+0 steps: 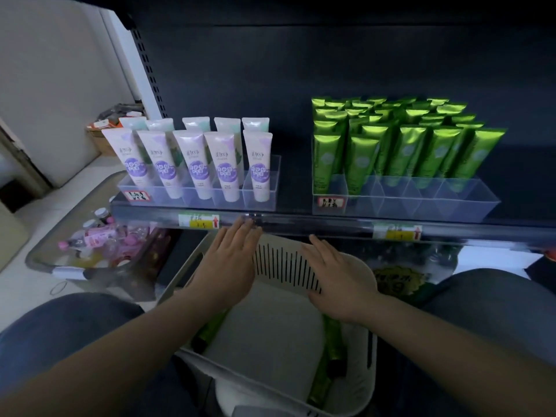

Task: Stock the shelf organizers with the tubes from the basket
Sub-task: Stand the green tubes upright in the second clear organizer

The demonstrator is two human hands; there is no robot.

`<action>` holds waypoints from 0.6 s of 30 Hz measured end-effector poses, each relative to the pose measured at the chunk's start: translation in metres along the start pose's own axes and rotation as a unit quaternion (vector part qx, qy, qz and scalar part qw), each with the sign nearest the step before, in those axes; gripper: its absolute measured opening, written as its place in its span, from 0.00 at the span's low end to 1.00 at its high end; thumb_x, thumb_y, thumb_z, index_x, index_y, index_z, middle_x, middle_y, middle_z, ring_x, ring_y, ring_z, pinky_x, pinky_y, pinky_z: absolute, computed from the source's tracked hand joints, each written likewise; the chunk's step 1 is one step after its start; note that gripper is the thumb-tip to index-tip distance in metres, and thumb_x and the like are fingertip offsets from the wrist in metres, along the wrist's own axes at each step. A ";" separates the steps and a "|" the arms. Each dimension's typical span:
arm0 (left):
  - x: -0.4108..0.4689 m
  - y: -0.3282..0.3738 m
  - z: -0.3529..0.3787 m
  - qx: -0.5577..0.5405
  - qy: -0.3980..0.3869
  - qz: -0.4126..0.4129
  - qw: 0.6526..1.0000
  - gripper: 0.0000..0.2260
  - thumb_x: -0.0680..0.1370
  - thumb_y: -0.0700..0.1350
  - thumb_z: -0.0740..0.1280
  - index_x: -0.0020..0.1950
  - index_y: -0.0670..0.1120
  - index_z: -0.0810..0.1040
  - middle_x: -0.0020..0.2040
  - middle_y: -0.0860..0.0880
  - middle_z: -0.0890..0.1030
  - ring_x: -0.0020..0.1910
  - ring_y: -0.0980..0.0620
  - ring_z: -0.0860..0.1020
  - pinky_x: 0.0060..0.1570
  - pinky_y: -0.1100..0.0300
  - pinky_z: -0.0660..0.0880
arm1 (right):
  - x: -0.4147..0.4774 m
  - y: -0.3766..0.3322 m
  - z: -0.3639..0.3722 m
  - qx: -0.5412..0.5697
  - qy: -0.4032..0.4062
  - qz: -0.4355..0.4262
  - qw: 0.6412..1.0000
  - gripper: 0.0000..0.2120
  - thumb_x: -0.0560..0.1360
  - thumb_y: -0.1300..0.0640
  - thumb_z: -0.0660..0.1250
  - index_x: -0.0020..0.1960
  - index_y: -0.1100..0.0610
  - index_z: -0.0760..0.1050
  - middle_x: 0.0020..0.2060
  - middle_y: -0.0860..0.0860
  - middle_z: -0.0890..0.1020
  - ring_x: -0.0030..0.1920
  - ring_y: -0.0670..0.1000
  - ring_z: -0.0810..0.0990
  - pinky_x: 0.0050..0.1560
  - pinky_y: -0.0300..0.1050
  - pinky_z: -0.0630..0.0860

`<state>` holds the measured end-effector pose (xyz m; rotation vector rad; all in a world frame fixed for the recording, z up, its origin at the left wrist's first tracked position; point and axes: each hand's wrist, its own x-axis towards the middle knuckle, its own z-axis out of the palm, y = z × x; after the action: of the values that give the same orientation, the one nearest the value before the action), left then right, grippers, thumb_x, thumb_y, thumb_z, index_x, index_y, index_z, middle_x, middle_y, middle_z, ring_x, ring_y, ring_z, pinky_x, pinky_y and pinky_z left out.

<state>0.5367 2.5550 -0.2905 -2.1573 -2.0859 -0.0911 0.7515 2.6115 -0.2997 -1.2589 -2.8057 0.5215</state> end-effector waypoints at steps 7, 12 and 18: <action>0.001 -0.024 0.044 -0.048 -0.110 -0.019 0.993 0.30 0.78 0.45 0.58 0.77 0.46 0.48 0.77 0.47 0.51 0.76 0.49 0.48 0.73 0.54 0.42 | 0.011 0.023 0.031 0.062 -0.129 0.052 0.988 0.38 0.75 0.56 0.60 0.77 0.48 0.41 0.76 0.46 0.42 0.75 0.49 0.42 0.69 0.40 0.43; 0.016 -0.036 0.068 -0.105 -0.256 -0.040 0.960 0.27 0.78 0.43 0.60 0.75 0.45 0.55 0.74 0.45 0.61 0.72 0.46 0.60 0.70 0.54 0.58 | 0.026 0.030 0.038 0.082 -0.205 0.087 0.971 0.34 0.73 0.61 0.63 0.75 0.52 0.52 0.72 0.49 0.57 0.72 0.52 0.57 0.72 0.42 0.56; 0.029 -0.045 0.094 -0.104 -0.343 -0.062 0.932 0.23 0.78 0.43 0.61 0.73 0.46 0.62 0.71 0.45 0.66 0.69 0.46 0.66 0.66 0.54 0.63 | 0.041 0.032 0.040 0.044 -0.295 0.088 0.950 0.23 0.74 0.59 0.63 0.69 0.56 0.65 0.62 0.51 0.69 0.61 0.51 0.67 0.62 0.44 0.65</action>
<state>0.4875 2.5986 -0.3768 -2.4191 -2.6747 0.5320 0.7407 2.6500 -0.3521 -1.5575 -3.0749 1.2011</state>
